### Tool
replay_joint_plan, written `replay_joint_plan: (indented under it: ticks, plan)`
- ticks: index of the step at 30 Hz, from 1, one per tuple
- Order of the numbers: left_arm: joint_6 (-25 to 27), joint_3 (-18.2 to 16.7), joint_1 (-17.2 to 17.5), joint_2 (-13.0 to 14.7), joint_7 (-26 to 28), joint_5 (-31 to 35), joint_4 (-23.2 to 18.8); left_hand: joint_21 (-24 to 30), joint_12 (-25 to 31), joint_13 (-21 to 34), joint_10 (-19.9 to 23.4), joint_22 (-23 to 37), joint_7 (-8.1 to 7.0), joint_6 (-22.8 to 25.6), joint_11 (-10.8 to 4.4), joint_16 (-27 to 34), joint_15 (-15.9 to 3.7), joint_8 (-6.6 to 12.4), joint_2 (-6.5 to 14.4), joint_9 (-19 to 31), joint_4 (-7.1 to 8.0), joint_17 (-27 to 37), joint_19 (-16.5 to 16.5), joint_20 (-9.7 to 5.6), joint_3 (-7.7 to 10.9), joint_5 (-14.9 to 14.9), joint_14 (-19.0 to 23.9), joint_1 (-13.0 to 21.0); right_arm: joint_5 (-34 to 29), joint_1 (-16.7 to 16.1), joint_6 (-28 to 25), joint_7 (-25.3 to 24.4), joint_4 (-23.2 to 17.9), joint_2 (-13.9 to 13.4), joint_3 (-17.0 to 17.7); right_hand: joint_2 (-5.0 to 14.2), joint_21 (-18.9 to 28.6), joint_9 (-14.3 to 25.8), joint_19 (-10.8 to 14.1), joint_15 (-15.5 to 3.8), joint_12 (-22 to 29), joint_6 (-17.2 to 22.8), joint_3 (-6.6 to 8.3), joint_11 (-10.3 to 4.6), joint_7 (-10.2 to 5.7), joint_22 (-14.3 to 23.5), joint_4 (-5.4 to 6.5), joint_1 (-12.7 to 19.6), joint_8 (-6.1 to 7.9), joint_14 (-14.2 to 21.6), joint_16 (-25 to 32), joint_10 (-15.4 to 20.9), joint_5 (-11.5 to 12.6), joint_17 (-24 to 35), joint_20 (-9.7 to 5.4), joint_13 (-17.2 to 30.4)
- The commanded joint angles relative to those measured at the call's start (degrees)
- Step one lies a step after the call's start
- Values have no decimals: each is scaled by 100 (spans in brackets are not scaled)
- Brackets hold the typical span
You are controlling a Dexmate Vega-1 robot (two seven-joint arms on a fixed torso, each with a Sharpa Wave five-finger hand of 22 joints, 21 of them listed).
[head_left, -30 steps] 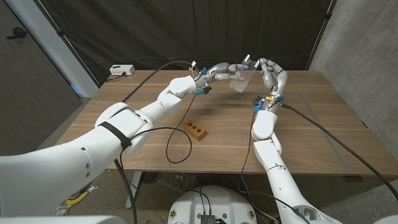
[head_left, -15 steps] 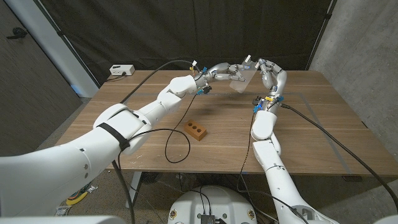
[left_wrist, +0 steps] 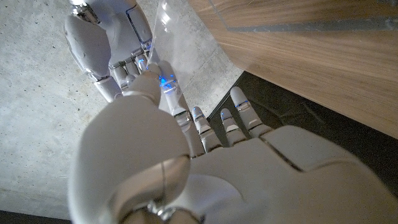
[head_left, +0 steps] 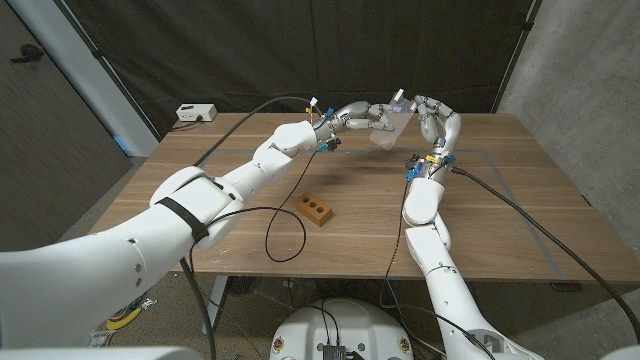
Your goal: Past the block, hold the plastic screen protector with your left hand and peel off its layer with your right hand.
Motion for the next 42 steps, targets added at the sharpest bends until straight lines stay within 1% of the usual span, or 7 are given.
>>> replay_joint_plan:
  ticks: [1,8,11,18,24,30,42]
  plan:
    - [-100,-55,-123,-130,-151,-124,348,54,6,17,-13,16,38,31,48,-2,-232,-18,23,28,-6,34,-3,-72,-15,22,-14,58,-111,92,198,-256,200,57,18,25,24,-9,79,-476,27,181,29,39,25,42,37,149,55,128,78,138,50,41,-460,-101]
    - [-107,-119,-201,-228,-265,-224,593,62,12,24,-10,15,101,21,45,-2,-219,-7,41,78,-9,42,-1,-70,-26,12,-19,74,-384,-88,-582,109,-327,-149,-83,151,-14,154,-230,-464,109,107,-225,33,-99,150,331,-147,25,-43,172,-88,18,79,-860,131]
    - [-74,-150,-236,-275,-363,-282,682,68,18,27,-1,15,129,39,38,1,-235,7,45,97,-12,45,8,-88,-31,7,-13,82,-672,-94,-797,49,-421,-307,-174,268,5,277,-283,-464,120,80,-289,16,-64,207,407,-227,51,-132,219,-118,37,87,-900,170]
    - [13,-206,-274,-327,-476,-366,789,80,34,32,33,12,207,47,57,0,-248,24,51,135,-34,48,28,-109,-32,-6,-11,121,-1571,70,-943,-1077,-175,-633,-519,183,18,410,-412,-467,94,241,-386,-15,-97,308,291,-96,141,-277,335,-117,68,108,-935,121]
    - [152,-276,-312,-373,-675,-484,872,98,53,36,75,9,237,108,33,0,-299,59,52,168,-55,50,65,-181,-36,-32,3,155,-2303,316,-1329,-2397,179,-947,-967,123,39,286,-419,-472,118,403,-472,-39,-139,391,224,24,60,-325,456,-1,99,103,-942,72]
    - [243,-297,-341,-392,-771,-523,912,109,55,37,79,7,241,133,33,-2,-319,60,38,165,-72,48,78,-209,-45,-59,15,174,-2596,465,-1892,-2998,264,-1316,-1434,129,46,203,-349,-470,116,483,-522,-42,-138,437,219,66,1,-282,544,54,116,99,-940,19]
    - [405,-341,-375,-411,-872,-611,966,122,54,40,78,5,280,137,44,-17,-305,63,47,191,-89,51,68,-215,-48,-98,2,211,-4883,427,-1925,-3036,597,-421,-511,134,42,132,-235,-467,120,595,-615,-44,-129,507,217,129,-68,-188,682,142,151,90,-938,-64]
